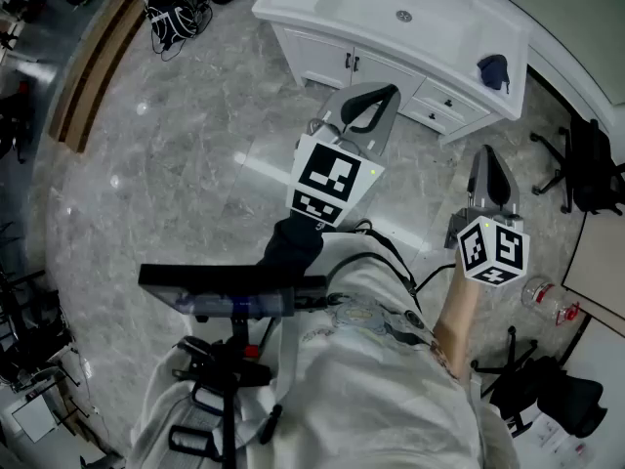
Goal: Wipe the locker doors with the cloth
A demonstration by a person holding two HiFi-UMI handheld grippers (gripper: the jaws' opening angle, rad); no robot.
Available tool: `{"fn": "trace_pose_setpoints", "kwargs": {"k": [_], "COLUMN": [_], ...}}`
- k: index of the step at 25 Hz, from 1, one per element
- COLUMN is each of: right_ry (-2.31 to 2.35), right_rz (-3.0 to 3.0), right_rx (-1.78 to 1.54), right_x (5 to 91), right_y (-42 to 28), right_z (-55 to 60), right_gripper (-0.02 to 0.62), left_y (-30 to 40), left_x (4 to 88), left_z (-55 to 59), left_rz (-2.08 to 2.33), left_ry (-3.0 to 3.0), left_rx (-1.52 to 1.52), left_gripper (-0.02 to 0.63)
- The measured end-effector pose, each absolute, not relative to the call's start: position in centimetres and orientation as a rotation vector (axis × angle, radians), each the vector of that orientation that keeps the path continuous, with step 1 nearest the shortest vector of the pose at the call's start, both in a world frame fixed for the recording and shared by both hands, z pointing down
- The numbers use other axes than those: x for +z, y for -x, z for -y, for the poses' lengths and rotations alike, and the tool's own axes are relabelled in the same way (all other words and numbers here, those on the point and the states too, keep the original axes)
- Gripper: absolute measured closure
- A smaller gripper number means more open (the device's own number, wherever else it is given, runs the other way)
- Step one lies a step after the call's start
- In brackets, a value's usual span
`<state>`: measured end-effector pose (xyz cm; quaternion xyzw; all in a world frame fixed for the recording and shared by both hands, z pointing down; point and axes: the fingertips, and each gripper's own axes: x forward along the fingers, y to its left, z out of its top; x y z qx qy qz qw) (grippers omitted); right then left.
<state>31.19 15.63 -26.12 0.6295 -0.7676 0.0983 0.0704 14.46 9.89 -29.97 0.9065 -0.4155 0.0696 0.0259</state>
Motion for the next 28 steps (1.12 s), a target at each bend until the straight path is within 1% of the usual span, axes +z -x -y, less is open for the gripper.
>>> {"fn": "trace_pose_setpoints", "kwargs": {"k": [16,23,28], "right_ry": [-1.878,-1.812,-1.77], "right_rz": [2.348,2.344,2.298], "right_rx": [0.291,0.425,0.475], "right_x": [-25.3,-21.5,-17.8], "right_y": [-33.8,-34.4,-34.4], "right_z": [-15.3,-13.5,-8.7], "right_gripper": [0.589,0.589,0.589], "left_y": [-17.9,-17.2,-17.1], "left_x": [-29.2,-27.4,-25.4], "left_z": [-9.1,-8.0,-2.5], "left_rz": [1.266,1.295,1.274], "left_ry": [-2.798,-2.74,-2.723], "left_rx": [0.22,0.301,0.322], "left_gripper": [0.604,0.604,0.604]}}
